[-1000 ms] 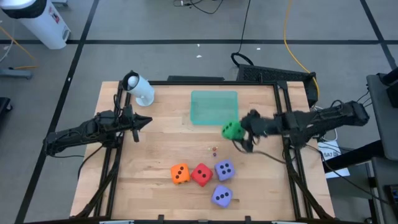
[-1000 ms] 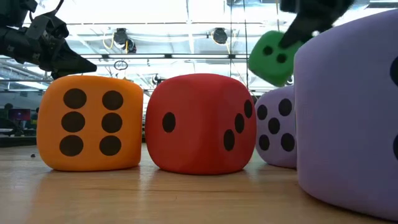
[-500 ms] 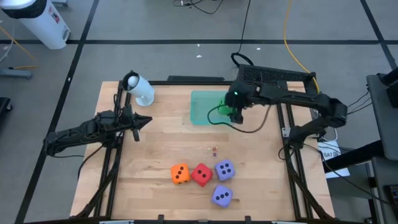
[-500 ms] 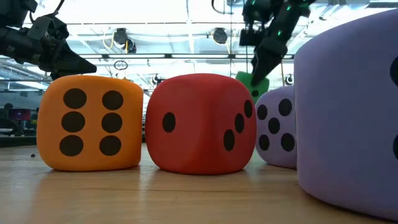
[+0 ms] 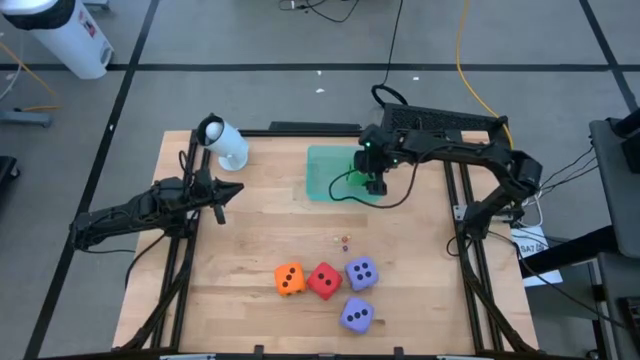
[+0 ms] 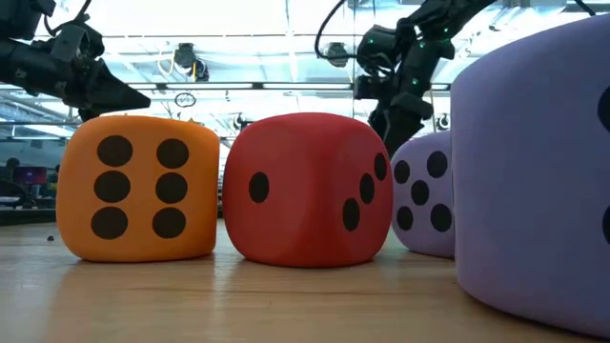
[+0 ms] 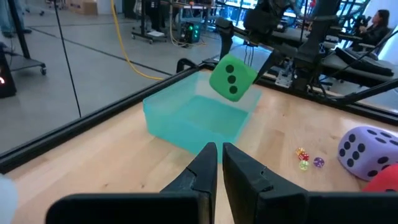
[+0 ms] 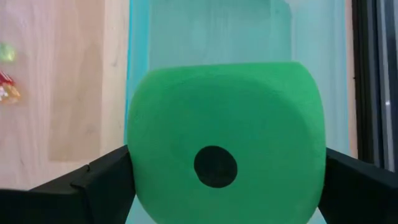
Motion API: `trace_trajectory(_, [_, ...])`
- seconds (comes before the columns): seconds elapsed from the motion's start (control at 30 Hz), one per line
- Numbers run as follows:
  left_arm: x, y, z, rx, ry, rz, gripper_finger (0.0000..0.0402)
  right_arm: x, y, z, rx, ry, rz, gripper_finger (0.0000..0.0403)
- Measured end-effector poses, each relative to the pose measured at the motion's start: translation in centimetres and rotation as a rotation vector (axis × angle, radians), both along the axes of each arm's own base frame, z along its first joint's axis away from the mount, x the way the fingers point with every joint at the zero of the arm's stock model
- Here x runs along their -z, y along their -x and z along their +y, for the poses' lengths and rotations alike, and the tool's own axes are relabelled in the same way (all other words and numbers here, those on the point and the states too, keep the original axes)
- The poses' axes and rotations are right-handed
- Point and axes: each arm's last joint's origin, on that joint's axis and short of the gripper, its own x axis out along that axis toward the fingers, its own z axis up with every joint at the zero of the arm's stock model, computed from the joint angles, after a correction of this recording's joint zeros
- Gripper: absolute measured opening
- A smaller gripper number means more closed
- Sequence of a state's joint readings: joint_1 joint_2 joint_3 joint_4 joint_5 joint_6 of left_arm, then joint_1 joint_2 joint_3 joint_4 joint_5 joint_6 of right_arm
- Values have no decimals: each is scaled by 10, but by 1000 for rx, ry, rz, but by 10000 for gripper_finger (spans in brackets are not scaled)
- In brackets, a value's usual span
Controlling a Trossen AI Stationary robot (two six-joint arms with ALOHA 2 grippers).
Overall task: Pick & Place Dice
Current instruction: Put the large green dice into the blue bin
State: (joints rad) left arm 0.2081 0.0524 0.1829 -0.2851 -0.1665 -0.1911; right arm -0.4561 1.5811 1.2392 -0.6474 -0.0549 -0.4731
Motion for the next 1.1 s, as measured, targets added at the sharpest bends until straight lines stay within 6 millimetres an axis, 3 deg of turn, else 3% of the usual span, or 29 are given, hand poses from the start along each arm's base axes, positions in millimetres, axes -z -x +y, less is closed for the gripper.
trace_trajectory(0.17, [-5, 0, 1, -16, -42, -38, 33, 0, 1, 0, 0, -1, 8, 354])
trace_trajectory(0.33, [-9, -1, 1, -14, -78, -66, 33, 1, 2, 1, 25, -17, 17, 389])
trace_trajectory(0.53, [-10, -1, 1, -11, -105, -70, 33, 3, 6, 4, 29, -97, 55, 395])
trace_trajectory(0.73, [-12, -1, 1, -11, -129, -81, 33, -9, 4, 3, 1, -191, -8, 397])
trace_trajectory(0.97, [-13, -1, 1, -33, -149, -80, 33, -11, 10, -4, 94, -56, 94, 399])
trace_trajectory(1.1, [-11, -3, 2, -33, -135, -57, 33, -12, 6, -2, 51, -157, 16, 399])
